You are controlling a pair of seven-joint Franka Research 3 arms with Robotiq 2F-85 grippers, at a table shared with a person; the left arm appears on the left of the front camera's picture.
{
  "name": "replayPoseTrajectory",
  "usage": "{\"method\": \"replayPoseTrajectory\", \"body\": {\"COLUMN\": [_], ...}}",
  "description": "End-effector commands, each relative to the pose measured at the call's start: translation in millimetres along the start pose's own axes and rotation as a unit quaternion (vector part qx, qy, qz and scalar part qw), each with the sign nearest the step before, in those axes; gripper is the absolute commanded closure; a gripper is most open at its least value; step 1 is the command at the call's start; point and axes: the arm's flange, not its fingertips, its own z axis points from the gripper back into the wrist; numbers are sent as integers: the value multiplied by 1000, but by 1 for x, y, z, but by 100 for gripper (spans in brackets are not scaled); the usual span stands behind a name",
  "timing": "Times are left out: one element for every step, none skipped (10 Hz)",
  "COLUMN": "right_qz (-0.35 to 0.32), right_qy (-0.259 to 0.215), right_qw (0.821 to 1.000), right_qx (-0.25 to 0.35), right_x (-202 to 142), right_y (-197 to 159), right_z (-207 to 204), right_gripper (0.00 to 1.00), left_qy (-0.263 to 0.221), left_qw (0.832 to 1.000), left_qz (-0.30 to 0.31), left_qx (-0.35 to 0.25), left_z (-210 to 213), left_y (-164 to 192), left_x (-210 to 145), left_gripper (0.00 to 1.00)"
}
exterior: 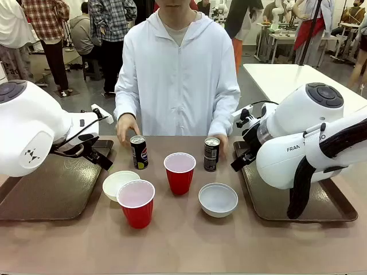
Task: Prepare tableware on both trays.
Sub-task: Pick up a Picnic Bowl from the table and place it on a Handle tray.
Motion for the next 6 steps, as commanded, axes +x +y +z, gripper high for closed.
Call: {"method": "replayPoseTrajectory", "body": {"right_qz": [0,0,0,0,0,0], "right_qy": [0,0,0,0,0,0], "right_qw": [1000,1000,1000,1000,1000,1000], "right_qx": [0,0,0,0,0,0], "right_x": [0,0,0,0,0,0], "right_y": [0,0,0,0,0,0], "right_z": [0,0,0,0,0,0], "right_gripper": [0,0,0,0,0,0], "left_qy": [0,0,0,0,0,0], "left_qw": [1000,1000,1000,1000,1000,1000], "left_qz": [0,0,0,0,0,0], "left_qx": [0,0,0,0,0,0], "left_z": [0,0,0,0,0,0], "left_y": [0,0,0,0,0,0], "left_x": [0,0,0,0,0,0], "left_gripper": [0,0,0,0,0,0]}}
